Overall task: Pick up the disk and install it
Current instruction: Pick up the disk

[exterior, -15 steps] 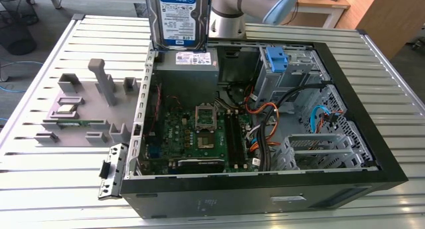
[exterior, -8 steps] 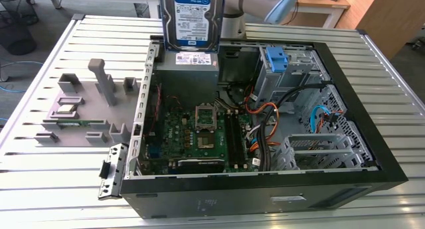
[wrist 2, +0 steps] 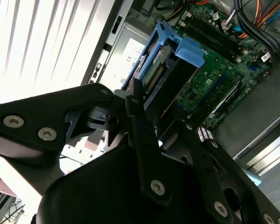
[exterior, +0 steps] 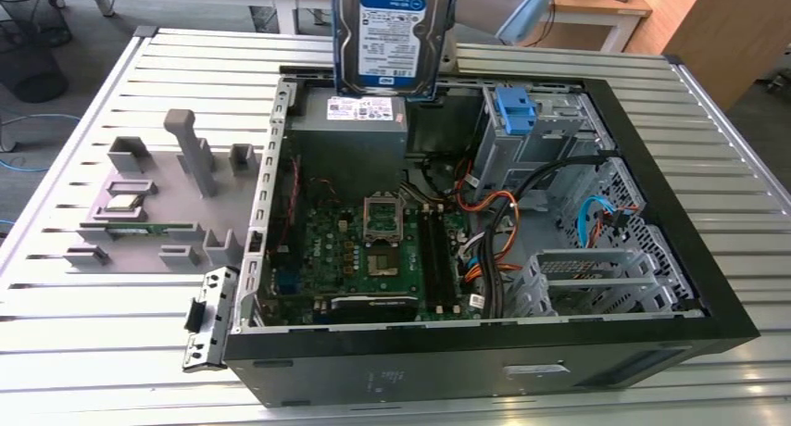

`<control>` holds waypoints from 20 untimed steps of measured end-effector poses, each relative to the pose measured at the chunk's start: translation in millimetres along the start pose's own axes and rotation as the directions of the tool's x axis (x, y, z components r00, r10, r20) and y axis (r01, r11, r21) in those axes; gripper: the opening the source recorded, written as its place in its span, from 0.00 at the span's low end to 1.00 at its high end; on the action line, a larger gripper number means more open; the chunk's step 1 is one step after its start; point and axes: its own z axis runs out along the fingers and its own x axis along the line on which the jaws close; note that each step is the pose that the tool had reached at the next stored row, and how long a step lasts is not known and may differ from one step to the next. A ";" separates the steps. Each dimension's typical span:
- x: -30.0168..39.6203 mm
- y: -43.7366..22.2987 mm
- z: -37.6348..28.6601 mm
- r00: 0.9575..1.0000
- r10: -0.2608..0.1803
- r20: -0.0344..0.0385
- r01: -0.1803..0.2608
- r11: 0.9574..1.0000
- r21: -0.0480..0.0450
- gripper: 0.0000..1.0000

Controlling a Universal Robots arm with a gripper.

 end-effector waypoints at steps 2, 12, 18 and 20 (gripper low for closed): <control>-0.2 -6.8 -0.2 1.000 0.000 0.000 0.000 1.000 -0.001 0.35; 0.9 -12.9 -0.5 1.000 0.000 0.000 0.000 1.000 -0.001 0.35; 8.8 -13.1 -1.2 1.000 0.000 -0.001 0.000 1.000 -0.001 0.35; 12.3 -13.2 -1.4 1.000 0.000 -0.001 0.000 1.000 -0.001 0.35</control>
